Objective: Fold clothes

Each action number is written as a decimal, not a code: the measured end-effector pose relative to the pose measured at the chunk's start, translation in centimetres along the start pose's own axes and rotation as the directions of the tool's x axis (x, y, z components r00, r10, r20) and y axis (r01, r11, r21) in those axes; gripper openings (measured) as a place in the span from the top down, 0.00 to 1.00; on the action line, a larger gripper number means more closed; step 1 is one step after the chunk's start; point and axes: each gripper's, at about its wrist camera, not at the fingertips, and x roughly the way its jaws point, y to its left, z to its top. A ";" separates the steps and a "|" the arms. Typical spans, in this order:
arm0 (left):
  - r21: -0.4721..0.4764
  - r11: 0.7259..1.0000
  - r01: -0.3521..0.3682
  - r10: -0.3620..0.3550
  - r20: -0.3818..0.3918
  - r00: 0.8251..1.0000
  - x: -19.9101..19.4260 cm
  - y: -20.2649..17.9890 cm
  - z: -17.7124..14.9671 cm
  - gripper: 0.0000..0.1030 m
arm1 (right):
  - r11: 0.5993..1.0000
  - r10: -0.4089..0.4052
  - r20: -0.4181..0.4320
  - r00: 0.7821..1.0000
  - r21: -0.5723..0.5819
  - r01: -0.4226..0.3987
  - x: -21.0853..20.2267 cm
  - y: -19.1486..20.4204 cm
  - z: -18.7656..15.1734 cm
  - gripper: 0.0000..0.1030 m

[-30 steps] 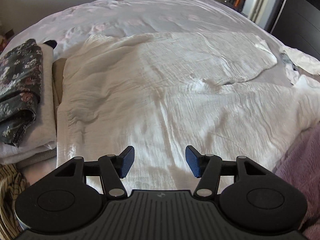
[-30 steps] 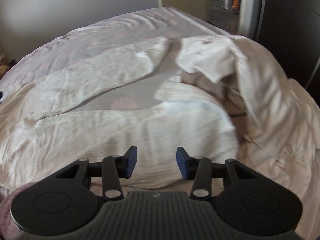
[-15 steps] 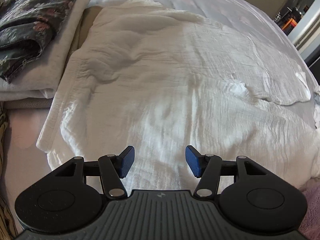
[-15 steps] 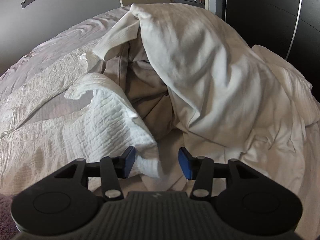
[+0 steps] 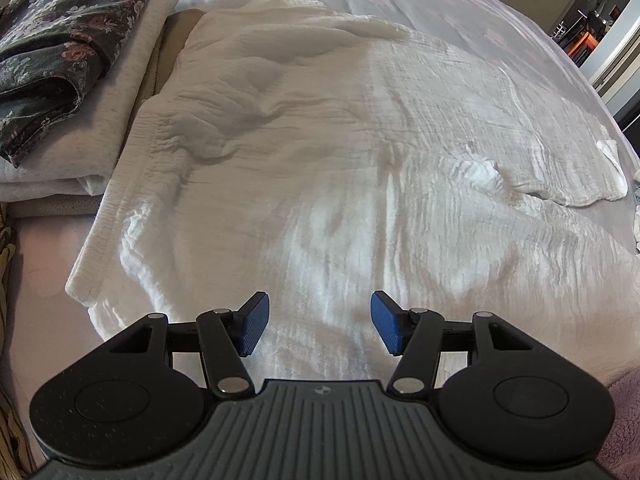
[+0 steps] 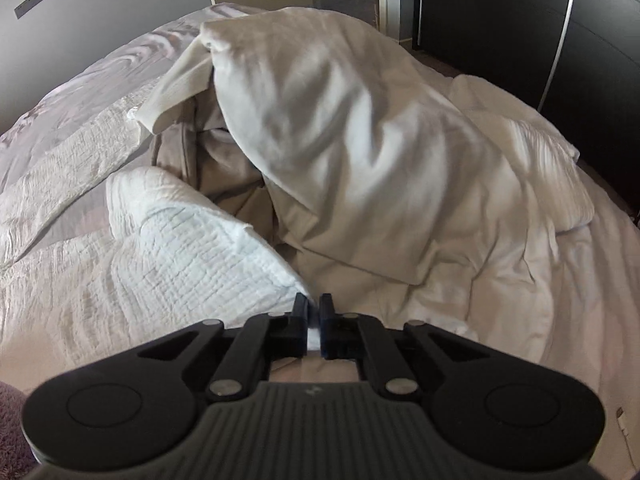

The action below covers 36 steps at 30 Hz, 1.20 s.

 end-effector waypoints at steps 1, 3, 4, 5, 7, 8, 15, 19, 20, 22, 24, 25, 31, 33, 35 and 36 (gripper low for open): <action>0.001 1.000 0.001 -0.001 0.005 1.000 -0.1 0.0 0.0 0.47 | 1.000 -0.006 -0.005 1.000 -0.002 0.006 0.1 0.0 0.0 0.93; -0.002 1.000 0.005 -0.005 0.018 1.000 -0.5 0.1 -0.1 0.47 | 1.000 -0.019 -0.014 1.000 -0.005 0.019 0.3 0.0 -0.1 0.84; -0.009 1.000 0.008 -0.008 0.025 1.000 -0.7 0.2 -0.1 0.47 | 1.000 -0.026 -0.019 0.999 -0.007 0.026 0.4 0.0 -0.1 0.84; -0.016 1.000 0.011 -0.011 0.032 0.999 -0.8 0.4 -0.1 0.47 | 0.999 -0.037 -0.009 0.999 -0.022 0.037 0.0 0.2 -0.1 0.80; -0.030 0.999 0.011 -0.010 0.038 0.999 -0.9 0.6 -0.1 0.47 | 0.999 -0.033 0.027 0.999 -0.040 0.034 -1.1 0.8 0.1 0.70; -0.035 0.999 0.010 -0.008 0.039 0.999 -0.9 0.7 0.0 0.47 | 0.998 -0.031 0.050 0.998 -0.052 0.033 -1.7 1.1 0.2 0.70; 0.021 1.000 0.016 -0.017 0.042 0.999 -0.9 -0.2 0.2 0.47 | 0.974 -0.002 0.164 0.986 -0.221 0.039 -4.4 5.3 0.2 0.66; 0.034 0.999 -0.004 0.003 0.041 0.999 -0.7 -0.6 0.3 0.47 | 0.962 0.071 0.183 0.981 -0.271 -0.019 -4.4 9.4 2.2 0.66; 0.033 0.999 -0.019 0.018 0.040 0.999 -0.6 -0.5 0.5 0.47 | 0.956 0.082 0.172 0.982 -0.292 -0.028 -4.0 10.6 2.8 0.66; 0.031 0.998 -0.048 0.047 0.039 0.998 -0.6 -0.5 0.7 0.47 | 0.940 0.090 0.149 0.985 -0.340 -0.035 -2.7 13.3 4.0 0.66; 0.037 0.996 -0.076 0.074 0.038 0.997 -0.5 -0.5 1.2 0.47 | 0.922 0.091 0.126 0.988 -0.386 -0.035 -1.1 15.8 5.3 0.66; 0.044 0.995 -0.089 0.087 0.038 0.995 -0.5 -0.6 1.4 0.47 | 0.915 0.092 0.107 0.990 -0.400 -0.042 -0.2 16.9 6.0 0.66; 0.051 0.984 -0.168 0.166 0.052 0.985 1.0 -0.2 4.7 0.47 | 0.887 0.046 0.031 0.998 -0.461 -0.026 5.7 22.5 10.2 0.66; 0.028 0.980 -0.197 0.195 0.065 0.979 2.1 0.1 5.9 0.47 | 0.883 0.035 0.019 0.999 -0.469 -0.022 7.3 23.9 11.5 0.66; 0.004 0.974 -0.225 0.224 0.077 0.971 3.2 0.5 7.1 0.47 | 0.875 0.022 0.009 1.000 -0.484 -0.015 8.9 25.4 12.8 0.65; -0.002 0.973 -0.230 0.230 0.074 0.970 3.9 0.6 7.4 0.47 | 0.864 0.013 0.007 1.000 -0.503 -0.008 9.8 26.4 13.5 0.65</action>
